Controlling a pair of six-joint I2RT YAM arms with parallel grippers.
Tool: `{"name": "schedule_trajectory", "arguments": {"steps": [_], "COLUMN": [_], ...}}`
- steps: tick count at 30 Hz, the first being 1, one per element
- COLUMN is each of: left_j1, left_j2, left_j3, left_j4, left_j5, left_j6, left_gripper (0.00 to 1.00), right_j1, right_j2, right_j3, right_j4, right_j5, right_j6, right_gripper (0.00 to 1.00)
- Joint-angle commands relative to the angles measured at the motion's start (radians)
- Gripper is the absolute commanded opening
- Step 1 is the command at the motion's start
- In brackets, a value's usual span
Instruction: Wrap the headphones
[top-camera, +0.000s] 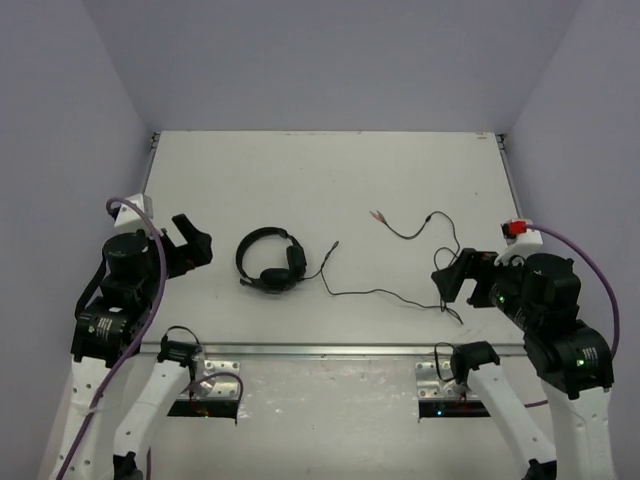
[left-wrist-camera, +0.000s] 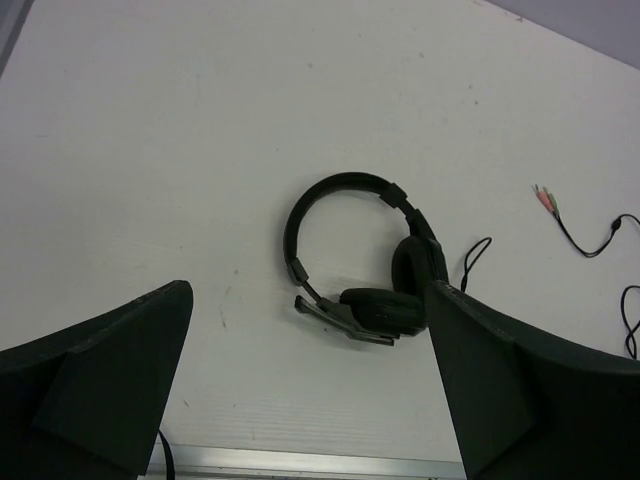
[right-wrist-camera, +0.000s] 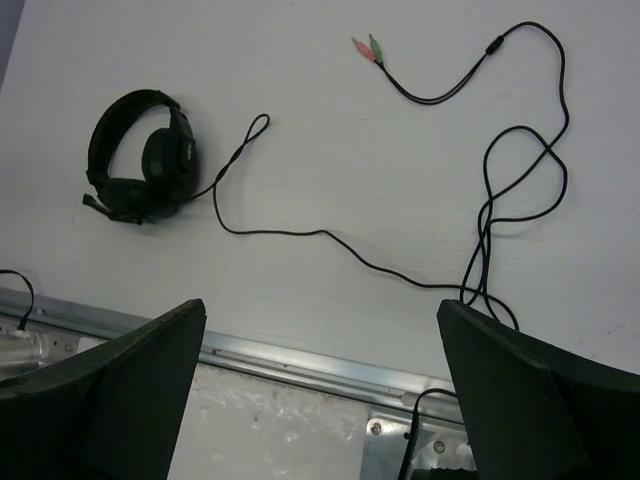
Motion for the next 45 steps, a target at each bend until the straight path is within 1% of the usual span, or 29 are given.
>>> {"name": "schedule_trajectory", "arguments": {"steps": [1,4,5,6,8,9,10,11,12,13,15,16,19,20,24,26,28,29,31,33,35,36,37,39,40,41,42,44,45], "left_j1": [0.008,0.008,0.008,0.008,0.008,0.008,0.005,-0.01,-0.021,-0.036,-0.039,-0.039,-0.043,-0.043,-0.044,-0.047,-0.047,-0.049,-0.052,-0.053,-0.059,-0.066,-0.072,-0.075,-0.075,-0.078,-0.082,-0.113,-0.128], "left_j2": [0.028,0.076,0.106,0.139,0.288,0.34,0.457,0.515,0.564,0.651,0.721,0.789,0.902,0.923,1.073,1.12,1.198,1.227,1.29,1.325,1.339,1.336,1.327,1.313,1.296,1.281,1.261,1.171,1.131], "left_j3": [0.027,0.007,0.007,0.007,0.029,0.038,0.068,0.084,0.098,0.108,0.108,0.113,0.125,0.122,0.162,0.165,0.171,0.18,0.202,0.232,0.256,0.26,0.256,0.245,0.245,0.243,0.243,0.24,0.239], "left_j4": [0.046,0.135,0.159,0.199,0.224,0.23,0.228,0.224,0.215,0.218,0.241,0.238,0.233,0.263,0.285,0.313,0.322,0.316,0.322,0.325,0.322,0.323,0.331,0.33,0.321,0.311,0.29,0.267,0.244], "left_j5": [-0.008,0.056,0.111,0.134,0.22,0.249,0.28,0.289,0.28,0.277,0.251,0.233,0.211,0.21,0.211,0.208,0.205,0.204,0.188,0.167,0.167,0.142,0.141,0.112,0.102,0.095,0.054,-0.006,-0.073], "left_j6": [-0.006,0.014,0.022,0.039,0.062,0.085,0.112,0.126,0.132,0.139,0.157,0.168,0.195,0.198,0.212,0.226,0.234,0.235,0.238,0.231,0.226,0.225,0.223,0.206,0.196,0.186,0.163,0.143,0.125], "left_gripper": [1.0,1.0,1.0,1.0,1.0,1.0,1.0,1.0,1.0,1.0,1.0,1.0,1.0,1.0,1.0,0.99,0.97,0.91,0.89,0.83,0.62,0.5,0.33,0.17,0.0,0.0,0.0,0.0,0.0], "right_j1": [0.001,0.001,0.001,0.001,0.001,0.001,0.001,0.001,0.002,0.001,0.001,0.001,0.001,0.001,0.001,0.001,0.001,0.001,0.001,0.001,0.002,0.001,0.001,0.001,0.001,0.001,0.001,0.001,0.001], "right_j2": [-0.01,-0.032,-0.042,-0.058,-0.069,-0.071,-0.066,-0.06,-0.054,-0.046,-0.043,-0.045,-0.048,-0.049,-0.059,-0.066,-0.071,-0.075,-0.08,-0.091,-0.098,-0.099,-0.099,-0.099,-0.097,-0.095,-0.094,-0.086,-0.076], "right_j3": [0.033,0.016,-0.002,-0.014,-0.059,-0.068,-0.076,-0.079,-0.08,-0.086,-0.1,-0.105,-0.117,-0.126,-0.162,-0.183,-0.201,-0.206,-0.217,-0.237,-0.249,-0.255,-0.257,-0.264,-0.27,-0.28,-0.304,-0.338,-0.385], "right_j4": [0.029,0.067,0.087,0.107,0.182,0.219,0.229,0.235,0.241,0.261,0.29,0.317,0.359,0.367,0.429,0.446,0.469,0.477,0.485,0.502,0.514,0.514,0.509,0.511,0.531,0.548,0.567,0.646,0.684], "right_j5": [0.019,-0.027,-0.089,-0.133,-0.256,-0.282,-0.295,-0.3,-0.308,-0.312,-0.322,-0.34,-0.381,-0.394,-0.467,-0.493,-0.509,-0.512,-0.512,-0.513,-0.524,-0.527,-0.526,-0.524,-0.526,-0.53,-0.535,-0.576,-0.596], "right_j6": [-0.011,-0.008,-0.011,-0.014,-0.028,-0.028,-0.033,-0.034,-0.034,-0.034,-0.027,-0.027,-0.025,-0.024,-0.014,-0.004,0.004,0.006,0.007,0.015,0.016,0.016,0.015,0.007,0.009,0.015,0.024,0.053,0.068], "right_gripper": [0.99,0.99,0.99,0.99,0.99,0.99,0.99,0.99,0.99,0.99,0.99,0.99,0.99,0.99,0.99,0.99,0.99,0.99,0.99,0.99,0.99,0.99,0.99,0.99,0.99,0.99,0.99,0.99,0.99]}}
